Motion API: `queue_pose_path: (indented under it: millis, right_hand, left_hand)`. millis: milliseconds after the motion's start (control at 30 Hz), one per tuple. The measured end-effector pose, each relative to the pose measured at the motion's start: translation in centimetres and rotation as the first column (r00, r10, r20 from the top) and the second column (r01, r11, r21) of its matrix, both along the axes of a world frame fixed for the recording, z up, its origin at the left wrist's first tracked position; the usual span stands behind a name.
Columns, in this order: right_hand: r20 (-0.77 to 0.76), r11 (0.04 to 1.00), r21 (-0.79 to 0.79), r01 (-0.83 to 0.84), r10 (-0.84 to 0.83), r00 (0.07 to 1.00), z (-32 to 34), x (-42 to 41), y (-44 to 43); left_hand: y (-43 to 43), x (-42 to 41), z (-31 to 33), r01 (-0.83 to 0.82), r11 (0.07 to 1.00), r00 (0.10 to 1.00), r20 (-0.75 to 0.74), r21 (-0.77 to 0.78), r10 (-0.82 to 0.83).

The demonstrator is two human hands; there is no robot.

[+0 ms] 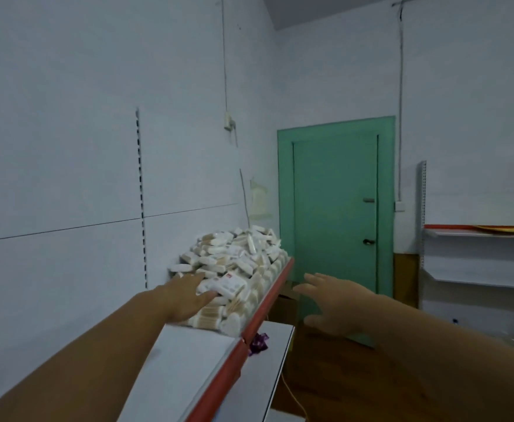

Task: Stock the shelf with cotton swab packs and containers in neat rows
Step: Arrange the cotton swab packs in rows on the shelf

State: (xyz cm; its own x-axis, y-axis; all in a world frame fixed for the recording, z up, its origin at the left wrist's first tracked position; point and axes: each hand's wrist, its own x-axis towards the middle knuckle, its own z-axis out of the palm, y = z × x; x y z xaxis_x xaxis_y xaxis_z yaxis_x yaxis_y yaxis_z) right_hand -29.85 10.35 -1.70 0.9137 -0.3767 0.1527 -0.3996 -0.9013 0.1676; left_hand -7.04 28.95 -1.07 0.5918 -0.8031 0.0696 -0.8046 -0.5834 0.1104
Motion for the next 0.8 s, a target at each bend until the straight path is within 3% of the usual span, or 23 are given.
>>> queue_pose_path:
  millis: [133, 300, 400, 600, 667, 800]
  right_hand:
    - [0.05, 1.0, 0.023, 0.021, -0.022, 0.998, 1.5, 2.9, -7.7]
    - [0.035, 0.995, -0.02, -0.093, 0.093, 0.995, 1.2, 6.1, -17.3]
    - [0.053, 0.98, -0.028, -0.197, 0.198, 0.979, 1.5, 8.0, -23.9]
    - [0.112, 0.948, -0.017, -0.319, 0.319, 0.941, 3.9, 15.7, -34.7]
    - [0.183, 0.935, 0.01, -0.354, 0.346, 0.92, 4.1, 19.8, -36.0]
    - [0.247, 0.863, -0.106, -0.493, 0.503, 0.828, 4.2, 29.0, -36.3]
  left_hand:
    - [-8.5, 3.7, 0.7, 0.01, 1.0, 1.0, -0.009, 0.005, -0.01]
    - [-17.8, 7.2, 1.3, 0.076, 0.995, 0.997, 0.015, 0.063, -0.077]
    - [-22.3, 10.9, 3.2, -0.074, 0.99, 0.994, 0.087, 0.121, 0.064]
    - [-27.4, 14.8, 6.6, -0.214, 0.977, 0.974, 0.079, -0.005, 0.213]
    - [-27.3, 15.8, 6.8, -0.279, 0.96, 0.958, 0.081, 0.03, 0.276]
    - [-25.8, 17.9, 8.0, -0.423, 0.897, 0.906, 0.062, 0.131, 0.418]
